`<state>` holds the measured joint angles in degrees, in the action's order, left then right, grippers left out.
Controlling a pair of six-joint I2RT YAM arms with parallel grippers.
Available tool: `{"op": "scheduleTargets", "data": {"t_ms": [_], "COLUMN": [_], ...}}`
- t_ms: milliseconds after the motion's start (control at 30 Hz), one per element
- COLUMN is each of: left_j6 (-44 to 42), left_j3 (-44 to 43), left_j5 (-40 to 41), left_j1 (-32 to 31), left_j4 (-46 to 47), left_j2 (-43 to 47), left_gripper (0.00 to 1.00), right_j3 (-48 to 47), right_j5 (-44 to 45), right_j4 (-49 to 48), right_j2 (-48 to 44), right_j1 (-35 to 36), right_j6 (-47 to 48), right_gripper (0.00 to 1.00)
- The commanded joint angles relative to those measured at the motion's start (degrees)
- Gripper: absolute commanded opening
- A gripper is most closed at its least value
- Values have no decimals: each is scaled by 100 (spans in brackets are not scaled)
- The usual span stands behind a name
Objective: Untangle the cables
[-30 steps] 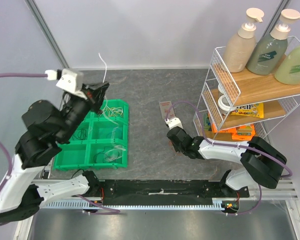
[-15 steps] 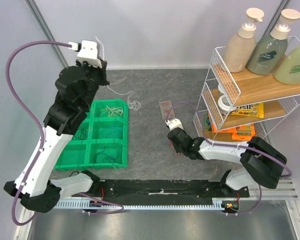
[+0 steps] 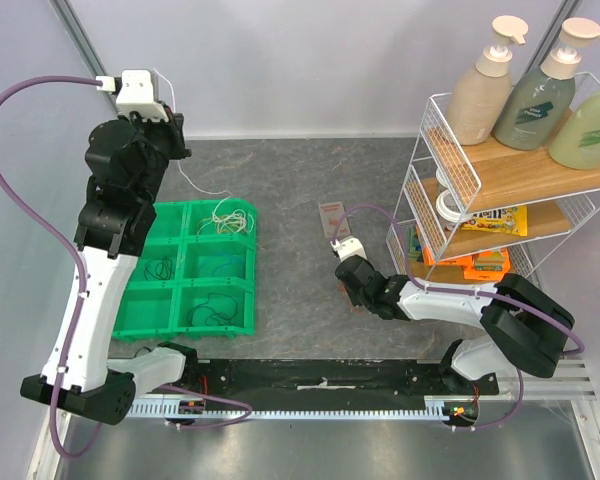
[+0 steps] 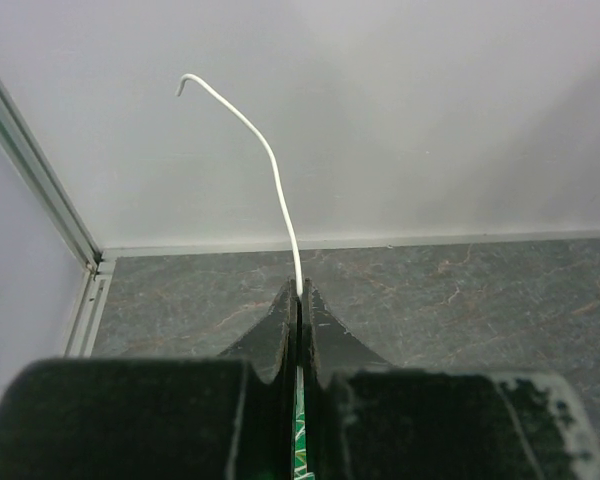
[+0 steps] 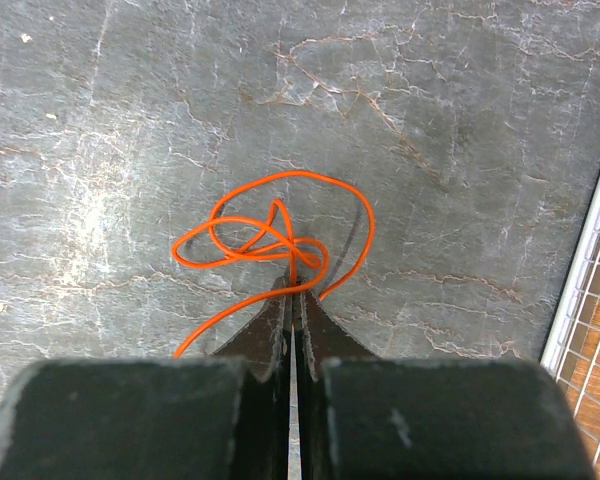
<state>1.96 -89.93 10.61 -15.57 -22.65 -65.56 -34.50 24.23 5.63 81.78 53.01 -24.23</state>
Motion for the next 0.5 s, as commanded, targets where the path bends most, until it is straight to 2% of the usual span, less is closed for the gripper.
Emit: {"op": "scheduleTargets", "data": {"t_ms": [0, 167, 467], "left_j6": [121, 147, 498], "left_j3": [-130, 81, 836], "left_j5": [-59, 20, 1013], "left_j1": [247, 502, 696], "left_j4": [86, -10, -345], "left_j2": [61, -158, -475], "left_gripper": [2, 2, 2], "right_j3": [14, 22, 75], "right_j5": [-6, 3, 3], "right_j4": [-167, -185, -211], "right_j2": [-109, -118, -162], "right_j1": [-19, -19, -19], "right_j6": [59, 59, 50], "right_gripper": [1, 1, 2]}}
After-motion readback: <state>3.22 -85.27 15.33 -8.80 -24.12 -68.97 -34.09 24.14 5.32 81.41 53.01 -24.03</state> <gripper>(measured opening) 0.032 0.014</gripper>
